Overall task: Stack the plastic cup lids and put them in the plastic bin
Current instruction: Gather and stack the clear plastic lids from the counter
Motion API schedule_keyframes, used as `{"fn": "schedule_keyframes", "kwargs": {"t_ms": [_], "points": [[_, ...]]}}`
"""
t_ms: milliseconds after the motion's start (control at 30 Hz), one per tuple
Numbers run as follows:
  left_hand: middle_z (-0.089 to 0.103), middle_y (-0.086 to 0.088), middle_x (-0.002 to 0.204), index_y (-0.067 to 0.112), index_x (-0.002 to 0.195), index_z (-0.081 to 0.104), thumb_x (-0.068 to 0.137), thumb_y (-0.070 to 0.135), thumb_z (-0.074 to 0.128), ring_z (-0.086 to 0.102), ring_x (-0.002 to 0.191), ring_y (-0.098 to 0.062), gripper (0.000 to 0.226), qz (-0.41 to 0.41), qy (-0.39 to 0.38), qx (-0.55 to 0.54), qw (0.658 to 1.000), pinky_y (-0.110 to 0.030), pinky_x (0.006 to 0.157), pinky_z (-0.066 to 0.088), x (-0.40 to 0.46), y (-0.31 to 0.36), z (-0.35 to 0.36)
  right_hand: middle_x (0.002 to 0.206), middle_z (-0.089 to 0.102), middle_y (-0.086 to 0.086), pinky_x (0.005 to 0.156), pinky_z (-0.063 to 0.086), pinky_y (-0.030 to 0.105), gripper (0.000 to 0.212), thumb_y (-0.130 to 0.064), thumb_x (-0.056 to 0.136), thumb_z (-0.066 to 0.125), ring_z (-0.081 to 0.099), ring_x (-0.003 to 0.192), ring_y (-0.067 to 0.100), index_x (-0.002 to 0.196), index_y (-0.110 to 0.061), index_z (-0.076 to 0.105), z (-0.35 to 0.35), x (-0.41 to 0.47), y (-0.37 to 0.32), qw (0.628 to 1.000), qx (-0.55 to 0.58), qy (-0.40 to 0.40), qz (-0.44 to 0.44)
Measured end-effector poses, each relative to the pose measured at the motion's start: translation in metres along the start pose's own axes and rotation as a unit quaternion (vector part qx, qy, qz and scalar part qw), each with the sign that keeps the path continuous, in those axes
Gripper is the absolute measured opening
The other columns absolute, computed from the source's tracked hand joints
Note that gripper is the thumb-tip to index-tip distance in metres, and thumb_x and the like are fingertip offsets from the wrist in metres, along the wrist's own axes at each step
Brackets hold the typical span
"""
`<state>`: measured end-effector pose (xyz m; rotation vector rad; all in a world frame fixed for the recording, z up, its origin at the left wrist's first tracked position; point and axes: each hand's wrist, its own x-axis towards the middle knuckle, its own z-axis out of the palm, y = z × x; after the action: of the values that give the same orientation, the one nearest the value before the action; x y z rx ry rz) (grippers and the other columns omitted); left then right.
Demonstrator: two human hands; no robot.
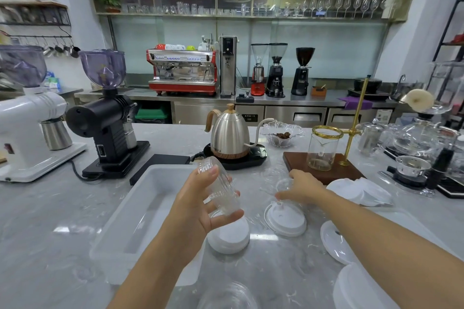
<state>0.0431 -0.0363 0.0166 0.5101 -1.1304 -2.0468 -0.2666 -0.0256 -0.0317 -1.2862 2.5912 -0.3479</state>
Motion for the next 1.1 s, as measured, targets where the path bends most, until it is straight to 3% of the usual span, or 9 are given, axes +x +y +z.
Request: {"fn": "schedule_keyframes", "kwargs": {"t_ms": [100,200,333,400,467,600,800,967,1100], "points": [[0.063,-0.025,0.133,0.016,0.125,0.065,0.059,0.043,0.084,0.074,0.102,-0.036,0.073,-0.001,0.002,-0.001,1.0,-0.046,0.07,0.062,0.002,-0.001,0.004,0.144,0.051,0.004,0.103,0.046,0.045,0.093,-0.057,0.069,0.076,0.052,0.127,0.025,0.144,-0.016,0.04,-0.014,-0.008,-0.006,0.997,0.052,0.04,-0.035],[0.06,-0.027,0.136,0.016,0.126,0.065,0.062,0.043,0.083,0.074,0.102,-0.036,0.072,-0.002,0.003,-0.006,1.0,-0.046,0.072,0.062,0.005,-0.005,0.009,0.144,0.051,0.001,0.101,0.047,0.039,0.094,-0.058,0.068,0.079,0.054,0.123,0.018,0.146,-0.022,0.04,-0.041,-0.028,-0.024,0.975,0.178,0.045,-0.122],[0.058,-0.029,0.137,0.016,0.129,0.065,0.066,0.044,0.082,0.072,0.101,-0.037,0.071,-0.009,-0.013,-0.016,1.0,-0.051,0.08,0.06,0.011,-0.01,0.019,0.109,0.065,-0.037,0.095,0.051,0.029,0.079,-0.067,0.064,0.077,0.063,0.103,-0.01,0.135,-0.048,0.046,-0.08,-0.081,-0.052,0.924,0.277,-0.043,-0.258],[0.062,-0.025,0.136,0.018,0.131,0.064,0.074,0.044,0.078,0.071,0.105,-0.037,0.065,-0.006,-0.034,-0.009,0.999,-0.053,0.084,0.059,0.014,-0.013,0.024,0.11,0.061,-0.043,0.085,0.054,0.017,0.067,-0.064,0.066,0.078,0.061,0.108,-0.012,0.126,-0.06,0.047,-0.09,-0.103,-0.061,0.915,0.26,-0.069,-0.302],[0.065,-0.02,0.134,0.021,0.132,0.065,0.081,0.044,0.072,0.07,0.112,-0.037,0.056,-0.001,-0.057,0.002,0.998,-0.055,0.088,0.058,0.015,-0.015,0.027,0.123,0.061,-0.034,0.088,0.053,0.016,0.07,-0.057,0.07,0.079,0.059,0.114,-0.009,0.133,-0.055,0.046,-0.095,-0.117,-0.067,0.905,0.258,-0.074,-0.33],[0.066,-0.019,0.134,0.022,0.134,0.063,0.085,0.042,0.067,0.069,0.114,-0.039,0.053,0.001,-0.079,0.003,0.997,-0.058,0.091,0.057,0.014,-0.019,0.03,0.14,0.055,-0.014,0.107,0.046,0.034,0.08,-0.044,0.076,0.08,0.054,0.126,0.001,0.146,-0.039,0.039,-0.096,-0.125,-0.067,0.897,0.234,-0.09,-0.365],[0.065,-0.015,0.137,0.022,0.136,0.061,0.081,0.049,0.073,0.068,0.115,-0.039,0.062,0.008,-0.094,0.014,0.995,-0.059,0.092,0.055,0.017,-0.02,0.029,0.143,0.051,-0.016,0.111,0.042,0.032,0.081,-0.044,0.076,0.08,0.05,0.128,-0.003,0.145,-0.043,0.038,-0.093,-0.122,-0.068,0.902,0.186,-0.102,-0.376],[0.066,-0.009,0.138,0.026,0.137,0.059,0.085,0.047,0.069,0.067,0.118,-0.038,0.057,0.02,-0.107,0.033,0.993,-0.056,0.09,0.057,0.027,-0.016,0.03,0.146,0.048,-0.016,0.11,0.042,0.032,0.084,-0.047,0.075,0.08,0.048,0.13,-0.001,0.146,-0.042,0.036,-0.09,-0.114,-0.073,0.904,0.177,-0.095,-0.378],[0.067,-0.014,0.135,0.023,0.135,0.062,0.077,0.047,0.073,0.068,0.116,-0.037,0.063,0.032,-0.074,0.018,0.997,-0.054,0.086,0.059,0.037,-0.014,0.031,0.145,0.047,-0.023,0.104,0.043,0.023,0.075,-0.054,0.079,0.072,0.047,0.128,-0.008,0.145,-0.038,0.04,-0.093,-0.102,-0.071,0.907,0.204,-0.073,-0.362]]}}
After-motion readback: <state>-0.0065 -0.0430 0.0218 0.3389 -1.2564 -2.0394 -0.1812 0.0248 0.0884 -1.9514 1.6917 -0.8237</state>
